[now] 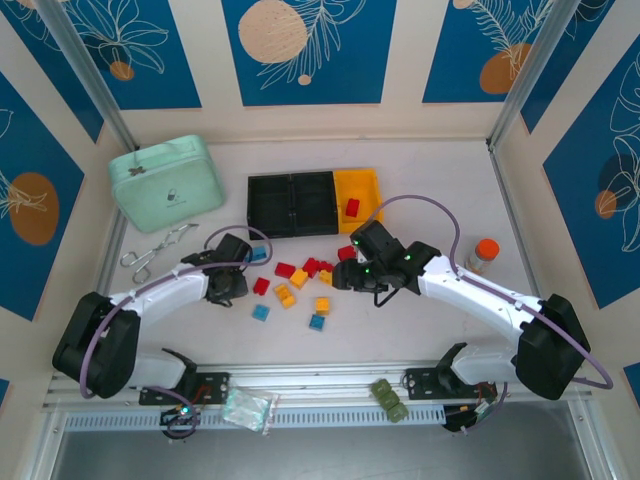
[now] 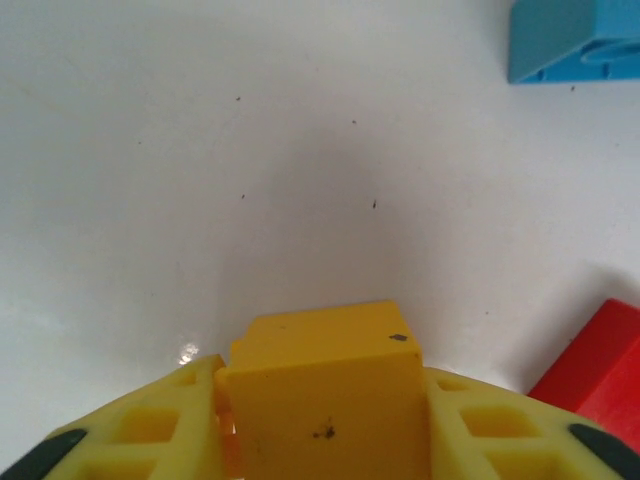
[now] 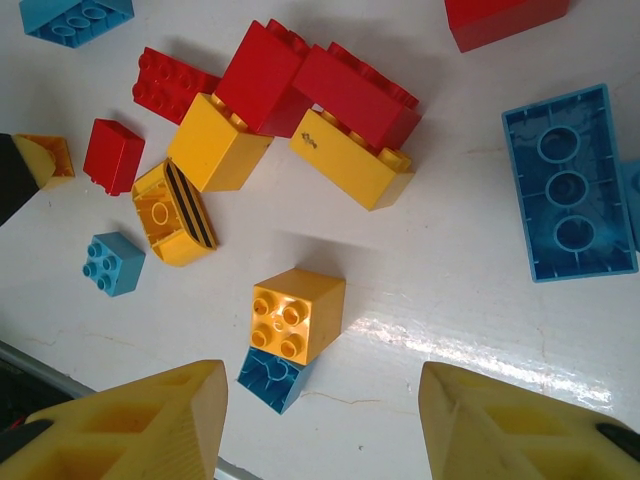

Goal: Sort the legos into containers by color
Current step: Pick up the lego from the bottom-left of the table.

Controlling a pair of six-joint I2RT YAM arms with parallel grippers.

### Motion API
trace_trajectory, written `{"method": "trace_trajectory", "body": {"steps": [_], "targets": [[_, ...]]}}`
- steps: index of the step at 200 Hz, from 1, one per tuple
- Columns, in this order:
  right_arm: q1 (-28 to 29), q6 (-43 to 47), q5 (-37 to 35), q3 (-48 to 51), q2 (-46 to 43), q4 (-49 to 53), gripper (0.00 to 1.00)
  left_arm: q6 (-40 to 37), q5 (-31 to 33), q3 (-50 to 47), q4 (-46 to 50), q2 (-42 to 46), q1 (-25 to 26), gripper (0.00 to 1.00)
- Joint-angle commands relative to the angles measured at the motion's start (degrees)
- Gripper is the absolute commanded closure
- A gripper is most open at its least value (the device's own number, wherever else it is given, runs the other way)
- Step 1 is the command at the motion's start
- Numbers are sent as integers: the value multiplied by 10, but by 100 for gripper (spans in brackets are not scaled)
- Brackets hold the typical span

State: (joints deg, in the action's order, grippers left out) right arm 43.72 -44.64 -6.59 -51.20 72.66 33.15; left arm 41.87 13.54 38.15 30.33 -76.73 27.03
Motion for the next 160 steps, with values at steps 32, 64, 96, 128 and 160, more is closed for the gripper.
{"method": "trace_trajectory", "body": {"steps": [32,64,96,128,160], "targets": [[8,-10,-9,7,-8,5,47,-44,-20,46,30,24,-4,72],[7,-10,-12,3,-28,7,47,-62,-47,87,45,26,-1,73],[5,-11,-17,0,-34,14,47,-69,-60,129,46,3,13,73],[4,-16,-21,-1,-42,21,47,-76,-73,182,43,-33,25,74],[3,-25,-30,5,-54,28,47,-89,-90,262,40,-97,39,74]]}}
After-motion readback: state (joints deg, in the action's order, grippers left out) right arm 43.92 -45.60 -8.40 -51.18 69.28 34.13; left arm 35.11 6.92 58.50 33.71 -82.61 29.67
